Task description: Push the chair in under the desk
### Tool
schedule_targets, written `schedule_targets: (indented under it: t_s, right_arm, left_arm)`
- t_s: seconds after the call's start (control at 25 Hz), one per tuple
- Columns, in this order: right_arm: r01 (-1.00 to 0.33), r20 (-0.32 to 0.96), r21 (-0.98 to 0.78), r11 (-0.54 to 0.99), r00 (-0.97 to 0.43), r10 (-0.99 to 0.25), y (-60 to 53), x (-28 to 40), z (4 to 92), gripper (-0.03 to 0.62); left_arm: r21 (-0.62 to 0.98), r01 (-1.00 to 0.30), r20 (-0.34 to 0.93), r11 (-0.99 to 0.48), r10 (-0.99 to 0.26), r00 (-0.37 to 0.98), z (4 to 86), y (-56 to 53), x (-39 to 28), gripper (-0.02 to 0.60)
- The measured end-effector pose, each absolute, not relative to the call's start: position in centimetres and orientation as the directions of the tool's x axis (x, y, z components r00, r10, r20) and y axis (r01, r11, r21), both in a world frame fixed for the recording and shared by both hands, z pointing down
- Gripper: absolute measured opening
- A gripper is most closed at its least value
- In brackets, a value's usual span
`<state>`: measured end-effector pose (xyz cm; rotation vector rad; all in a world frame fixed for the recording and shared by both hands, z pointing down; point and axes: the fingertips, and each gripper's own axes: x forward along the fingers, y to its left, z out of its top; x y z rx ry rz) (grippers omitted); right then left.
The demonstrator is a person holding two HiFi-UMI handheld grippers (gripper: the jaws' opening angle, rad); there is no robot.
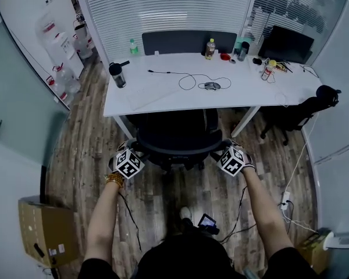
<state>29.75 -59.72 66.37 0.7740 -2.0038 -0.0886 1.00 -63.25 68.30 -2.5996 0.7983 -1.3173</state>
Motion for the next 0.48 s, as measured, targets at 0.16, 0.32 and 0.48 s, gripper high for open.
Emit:
schedule_targets:
  t_s: [0.16,0.32,0.48]
  right_arm:
    - [-0.471,0.744,0.373,0.799,-0.362,-0.561,-61.3,30.5,66.5,0.235]
    - [-0.463,0.739,0.379,0.802,-0.370,-0.563,-63.1,31.2,66.3,0.235]
    - [-0.451,0.737,0.389,0.803,-0.371,-0.565,-64.4,31.8,66.3,0.235]
  left_arm:
    - [-0.341,-0.419,0.711,-0.842,-0.522,0.471,68.4,-64.5,1.7,0.321]
    - [-0.332,-0.431,0.713,-0.839,-0.522,0.468,68.3,-66.0,2.4,0.322]
    - [-0.327,-0.447,0.717,-0.832,-0.527,0.457,68.3,-67.1,2.8,0.322]
